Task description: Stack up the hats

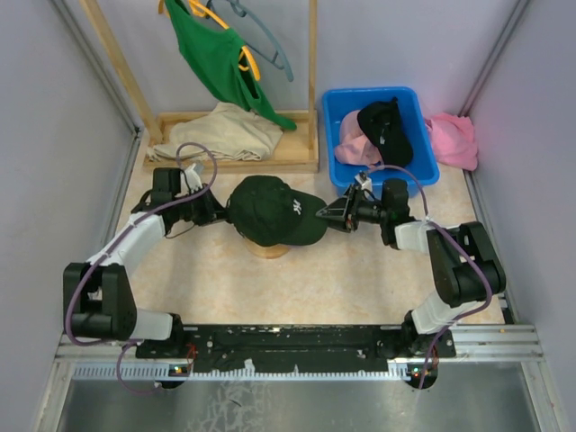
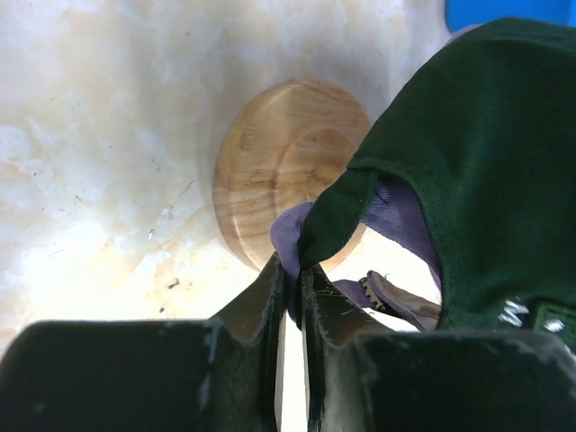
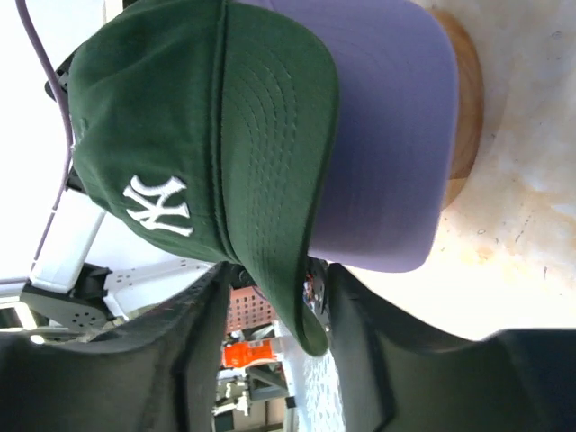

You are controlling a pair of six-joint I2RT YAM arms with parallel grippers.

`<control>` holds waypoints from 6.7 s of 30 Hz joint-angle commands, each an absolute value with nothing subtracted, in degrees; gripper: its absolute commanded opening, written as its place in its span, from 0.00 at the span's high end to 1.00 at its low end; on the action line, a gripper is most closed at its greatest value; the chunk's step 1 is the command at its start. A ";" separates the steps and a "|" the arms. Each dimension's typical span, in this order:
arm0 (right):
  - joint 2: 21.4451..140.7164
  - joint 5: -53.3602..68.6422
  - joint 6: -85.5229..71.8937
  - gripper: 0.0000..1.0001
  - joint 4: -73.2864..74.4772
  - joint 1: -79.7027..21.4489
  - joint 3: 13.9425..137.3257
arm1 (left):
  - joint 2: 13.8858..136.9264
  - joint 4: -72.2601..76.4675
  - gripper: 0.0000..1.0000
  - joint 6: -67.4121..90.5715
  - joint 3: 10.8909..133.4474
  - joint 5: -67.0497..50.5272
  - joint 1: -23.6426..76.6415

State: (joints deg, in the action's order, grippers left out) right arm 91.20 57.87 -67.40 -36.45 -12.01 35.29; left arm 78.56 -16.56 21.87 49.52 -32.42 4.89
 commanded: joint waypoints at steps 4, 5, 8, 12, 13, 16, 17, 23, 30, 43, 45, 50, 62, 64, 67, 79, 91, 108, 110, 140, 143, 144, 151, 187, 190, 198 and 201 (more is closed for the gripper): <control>92.22 54.40 -63.72 0.43 -32.73 -12.39 34.26 | 80.42 -18.10 0.87 19.96 47.27 -29.27 4.84; 92.38 54.40 -64.50 0.43 -34.21 -12.39 33.76 | 80.64 -18.17 0.87 19.97 47.32 -29.56 4.92; 93.43 54.70 -65.81 0.41 -37.70 -12.39 32.81 | 80.77 -18.48 0.87 20.05 47.73 -29.79 4.91; 96.16 55.11 -70.14 0.33 -47.13 -12.39 31.51 | 80.77 -18.97 0.88 20.11 48.46 -30.31 4.97; 96.80 54.96 -70.85 0.23 -48.42 -12.38 31.44 | 80.77 -19.06 0.88 20.10 48.53 -30.41 4.91; 97.47 54.04 -70.13 0.05 -48.25 -12.38 31.84 | 80.91 -19.07 0.88 20.08 48.47 -30.72 4.91; 97.46 53.63 -69.56 0.02 -47.81 -12.39 31.86 | 80.99 -19.07 0.88 20.06 48.32 -30.80 4.96; 100.03 52.63 -73.38 0.01 -54.89 -12.92 29.90 | 81.28 -18.73 0.89 20.35 47.82 -31.62 4.88; 107.20 50.75 -83.49 0.01 -72.79 -15.73 27.53 | 81.47 -18.62 0.90 20.33 47.66 -32.20 4.96; 112.12 52.01 -97.00 0.98 -91.17 -16.78 25.42 | 81.66 -18.22 0.91 20.84 47.70 -32.45 4.88; 111.36 52.32 -97.11 1.00 -91.12 -15.64 24.60 | 81.50 -18.59 0.91 20.76 47.85 -32.06 4.91; 107.29 55.43 -93.25 1.00 -84.82 -8.64 22.71 | 81.20 -20.80 0.90 20.18 49.46 -29.34 4.89; 100.00 57.02 -84.99 0.86 -69.30 -7.73 25.94 | 81.82 -19.70 0.86 21.40 50.73 -31.02 4.86; 98.50 56.89 -83.75 0.81 -66.36 -7.73 26.45 | 81.56 -19.37 0.79 21.57 50.72 -31.56 4.83; 95.51 56.31 -80.12 0.67 -60.30 -7.73 27.66 | 80.43 -18.72 0.65 22.08 50.63 -32.11 4.84; 86.15 51.23 -62.85 0.33 -31.17 -7.73 34.58 | 73.68 -17.84 0.41 24.49 52.58 -28.81 4.83; 79.06 38.70 -45.59 0.21 -4.30 -7.61 40.04 | 73.48 -18.91 0.39 24.53 52.82 -27.16 4.86; 78.26 19.62 -30.79 0.20 17.97 -7.57 63.90 | 67.92 -22.40 0.35 25.14 58.95 -22.92 4.71; 80.16 18.22 -30.16 0.20 18.35 -7.56 66.72 | 68.22 -22.66 0.34 25.08 59.14 -23.10 4.67; 109.11 1.32 -41.97 0.26 19.19 -8.84 91.10 | 68.23 -26.06 0.30 23.47 60.07 -15.65 -1.49; 110.79 -2.36 -47.52 0.24 16.10 -9.24 90.65 | 67.94 -25.88 0.30 23.56 60.02 -16.18 -1.64; 111.66 -4.09 -49.02 0.24 15.57 -9.37 91.07 | 67.90 -25.92 0.30 23.55 60.03 -16.23 -1.56; 120.05 -10.41 -54.96 0.24 15.96 -10.21 98.96 | 67.33 -26.25 0.30 23.21 59.68 -16.49 -1.66; 97.56 6.36 -48.53 1.00 3.54 -9.84 89.00 | 59.51 -29.15 0.31 20.72 67.19 -23.75 -1.64; 94.18 8.29 -49.54 1.00 3.09 -8.62 87.93 | 57.24 -27.65 0.31 20.41 68.01 -28.64 -1.64; 86.71 13.61 -50.50 1.00 2.39 -7.62 85.85 | 53.06 -20.39 0.23 21.71 68.32 -42.59 -1.56; 83.04 15.73 -50.73 1.00 3.49 -7.64 85.75 | 53.36 -15.80 0.22 24.59 67.82 -47.34 -1.56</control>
State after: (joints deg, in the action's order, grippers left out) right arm 89.86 11.16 -50.13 5.78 -7.62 85.41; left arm 53.25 -23.38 21.61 66.85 -37.58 -1.28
